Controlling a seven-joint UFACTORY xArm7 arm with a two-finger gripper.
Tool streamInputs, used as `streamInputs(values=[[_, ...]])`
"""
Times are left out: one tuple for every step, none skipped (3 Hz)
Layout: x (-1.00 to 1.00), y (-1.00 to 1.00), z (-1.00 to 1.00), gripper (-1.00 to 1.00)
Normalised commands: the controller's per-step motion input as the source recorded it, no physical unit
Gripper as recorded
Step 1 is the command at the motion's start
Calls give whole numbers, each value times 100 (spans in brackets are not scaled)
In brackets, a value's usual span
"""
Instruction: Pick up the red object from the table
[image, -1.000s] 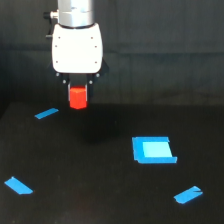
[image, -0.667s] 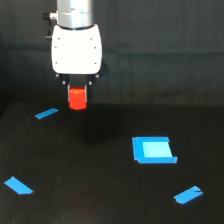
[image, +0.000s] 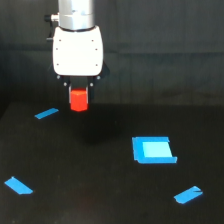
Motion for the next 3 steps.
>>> streamInputs(values=[[-1,6,13,-100],[-3,3,17,-100],[-9,0,-3,-97]])
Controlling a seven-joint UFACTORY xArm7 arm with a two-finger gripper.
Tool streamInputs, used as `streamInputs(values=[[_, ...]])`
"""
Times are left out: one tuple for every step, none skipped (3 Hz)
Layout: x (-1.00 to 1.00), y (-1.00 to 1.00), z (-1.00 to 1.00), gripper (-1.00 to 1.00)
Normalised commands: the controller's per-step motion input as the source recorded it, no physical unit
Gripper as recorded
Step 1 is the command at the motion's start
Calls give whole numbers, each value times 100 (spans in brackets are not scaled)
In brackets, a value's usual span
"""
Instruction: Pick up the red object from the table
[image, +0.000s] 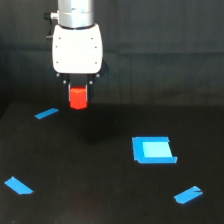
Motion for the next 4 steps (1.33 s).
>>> streamInputs(values=[[3,-3,-4,-99],[-14,10,-12,-99],[9,7,-12,-95],[-1,4,7,-98]])
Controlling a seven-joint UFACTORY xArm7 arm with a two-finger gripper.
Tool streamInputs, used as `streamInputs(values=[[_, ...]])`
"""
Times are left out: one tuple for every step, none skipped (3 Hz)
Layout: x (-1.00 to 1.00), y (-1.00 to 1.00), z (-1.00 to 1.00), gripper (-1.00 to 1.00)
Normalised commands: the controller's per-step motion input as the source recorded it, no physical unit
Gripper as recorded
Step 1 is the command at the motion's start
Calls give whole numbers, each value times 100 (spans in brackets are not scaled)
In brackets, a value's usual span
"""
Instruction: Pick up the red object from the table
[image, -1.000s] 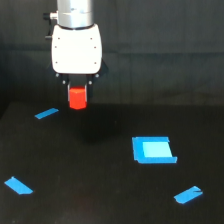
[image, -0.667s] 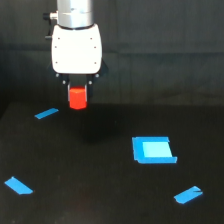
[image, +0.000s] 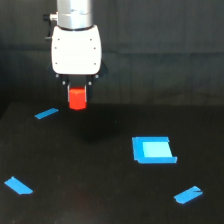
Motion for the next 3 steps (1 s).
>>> streamInputs(values=[[4,5,7,-97],[-5,-4,-4,-97],[7,6,-6,-100]])
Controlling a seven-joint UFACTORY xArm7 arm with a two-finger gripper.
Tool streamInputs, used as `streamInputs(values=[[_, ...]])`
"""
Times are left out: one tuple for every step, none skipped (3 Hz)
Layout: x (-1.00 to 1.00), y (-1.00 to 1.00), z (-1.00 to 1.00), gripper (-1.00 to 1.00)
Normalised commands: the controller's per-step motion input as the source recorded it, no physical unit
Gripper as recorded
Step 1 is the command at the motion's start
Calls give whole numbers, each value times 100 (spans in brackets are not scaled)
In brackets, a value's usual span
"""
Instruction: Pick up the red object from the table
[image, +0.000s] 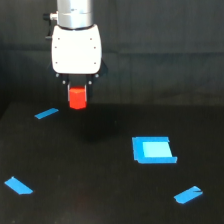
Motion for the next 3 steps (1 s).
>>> streamInputs(values=[[0,-2,-2,-100],[-2,0,17,-92],[-6,7,1,-96]])
